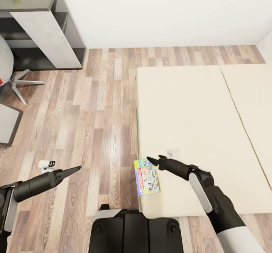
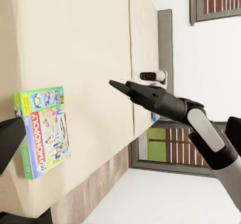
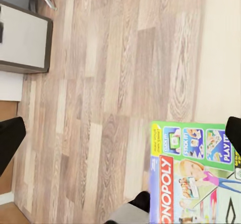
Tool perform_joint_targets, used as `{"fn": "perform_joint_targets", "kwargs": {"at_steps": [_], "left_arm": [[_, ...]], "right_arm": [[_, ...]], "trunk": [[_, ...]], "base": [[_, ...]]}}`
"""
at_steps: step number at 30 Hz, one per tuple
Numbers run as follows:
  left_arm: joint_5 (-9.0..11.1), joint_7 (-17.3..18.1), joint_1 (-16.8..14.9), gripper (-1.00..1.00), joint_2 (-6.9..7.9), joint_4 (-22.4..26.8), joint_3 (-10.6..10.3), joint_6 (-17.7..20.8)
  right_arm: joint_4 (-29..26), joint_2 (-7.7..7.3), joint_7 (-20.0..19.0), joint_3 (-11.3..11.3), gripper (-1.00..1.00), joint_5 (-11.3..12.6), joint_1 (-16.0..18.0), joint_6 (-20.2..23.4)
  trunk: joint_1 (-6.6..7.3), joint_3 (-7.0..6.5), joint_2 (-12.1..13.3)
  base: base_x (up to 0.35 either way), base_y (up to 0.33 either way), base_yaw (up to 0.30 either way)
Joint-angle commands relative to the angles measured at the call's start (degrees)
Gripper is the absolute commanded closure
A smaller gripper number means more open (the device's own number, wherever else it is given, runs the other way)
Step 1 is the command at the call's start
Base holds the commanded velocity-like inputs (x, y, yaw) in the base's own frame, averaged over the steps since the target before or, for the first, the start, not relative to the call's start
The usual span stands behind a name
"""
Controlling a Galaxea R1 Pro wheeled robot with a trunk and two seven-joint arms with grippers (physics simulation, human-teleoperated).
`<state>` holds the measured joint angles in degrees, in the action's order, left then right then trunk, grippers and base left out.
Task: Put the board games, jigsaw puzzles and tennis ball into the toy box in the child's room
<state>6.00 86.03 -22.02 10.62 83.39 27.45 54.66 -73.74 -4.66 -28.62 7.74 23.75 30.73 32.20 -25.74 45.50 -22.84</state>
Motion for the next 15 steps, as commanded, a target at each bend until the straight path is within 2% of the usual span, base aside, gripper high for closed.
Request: {"fn": "perform_joint_targets", "kwargs": {"at_steps": [1,6,8,15], "left_arm": [[-0.1,0.1,0.0,-1.0,0.15,-0.2,0.0,0.3],[-0.7,-0.3,0.1,-1.0,0.7,-2.2,0.1,-2.3],[-0.9,-0.4,0.1,-1.0,0.98,-3.9,0.4,-3.8],[-1.7,-0.7,0.3,-1.0,1.79,-8.1,1.0,-5.8]], "right_arm": [[-1.3,-0.21,-0.1,0.0,-1.0,0.4,-0.8,0.5],[-6.5,-1.21,-2.0,-0.5,-1.0,0.6,-4.9,1.0],[-8.9,-1.82,-3.9,-1.2,-1.0,0.9,-6.8,1.1],[-11.1,-2.38,-9.1,-3.9,-1.0,1.5,-9.6,0.8]], "trunk": [[-0.04,-0.04,-0.1],[-0.04,-0.51,-0.1],[-0.04,-0.7,-0.1],[-0.04,-1.36,-0.1]], "base": [[0.0,0.0,0.0],[0.0,0.0,0.0],[0.0,0.0,0.0],[0.0,0.0,0.0]]}}
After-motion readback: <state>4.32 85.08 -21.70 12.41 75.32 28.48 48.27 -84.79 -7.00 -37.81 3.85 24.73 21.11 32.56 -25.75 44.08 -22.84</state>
